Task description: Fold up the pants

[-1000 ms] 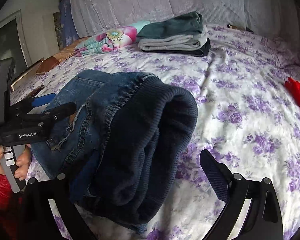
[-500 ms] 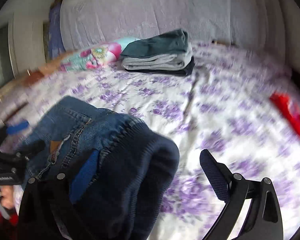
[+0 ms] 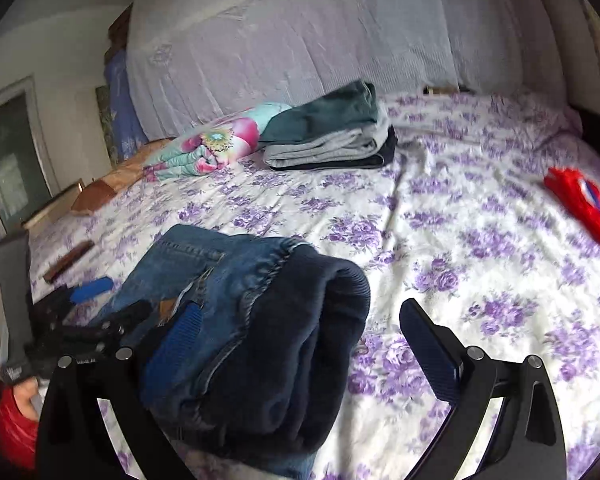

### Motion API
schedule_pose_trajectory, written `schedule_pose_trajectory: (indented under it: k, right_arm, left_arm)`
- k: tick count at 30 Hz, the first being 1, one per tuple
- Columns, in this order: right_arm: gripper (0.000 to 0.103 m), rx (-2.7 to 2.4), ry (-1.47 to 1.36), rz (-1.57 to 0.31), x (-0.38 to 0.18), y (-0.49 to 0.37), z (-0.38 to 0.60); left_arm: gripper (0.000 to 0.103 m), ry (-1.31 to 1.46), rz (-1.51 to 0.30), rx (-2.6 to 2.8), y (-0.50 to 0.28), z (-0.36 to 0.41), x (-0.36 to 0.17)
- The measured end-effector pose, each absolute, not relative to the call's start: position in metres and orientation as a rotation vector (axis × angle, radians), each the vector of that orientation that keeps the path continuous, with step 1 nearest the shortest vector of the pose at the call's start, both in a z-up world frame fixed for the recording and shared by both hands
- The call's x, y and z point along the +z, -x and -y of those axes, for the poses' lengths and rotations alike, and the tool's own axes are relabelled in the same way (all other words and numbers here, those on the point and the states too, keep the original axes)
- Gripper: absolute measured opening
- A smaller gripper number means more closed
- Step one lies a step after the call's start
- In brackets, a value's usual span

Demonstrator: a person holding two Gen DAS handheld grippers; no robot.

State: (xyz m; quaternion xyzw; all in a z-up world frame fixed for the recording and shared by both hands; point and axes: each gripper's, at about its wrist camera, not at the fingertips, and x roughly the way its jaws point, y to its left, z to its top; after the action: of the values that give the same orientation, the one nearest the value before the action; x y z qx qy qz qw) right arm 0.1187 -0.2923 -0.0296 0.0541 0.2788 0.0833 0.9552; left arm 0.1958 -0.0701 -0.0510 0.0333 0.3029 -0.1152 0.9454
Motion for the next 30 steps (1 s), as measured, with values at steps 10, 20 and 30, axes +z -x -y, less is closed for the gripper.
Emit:
schedule_pose_trajectory:
  k: [10,20,30]
  right_arm:
    - [0.099,0.220,-0.143,-0.721,-0.064,-0.134,0.293]
    - [0.099,0.198,-0.161,-0.498,-0.022,-0.101,0.299]
    - [0.100,0.280,0.022,-0.437,-0.016,-0.091,0.248]
  left_arm:
    - [0.099,-0.060,-0.623,-0.237,-0.196,0.070,-0.053]
    - [0.099,0.181,-0.708,-0.346,-0.200,0.042,-0.065]
    - [0.098,0.177,-0.543,-0.336,-0.182,0.015,-0.004]
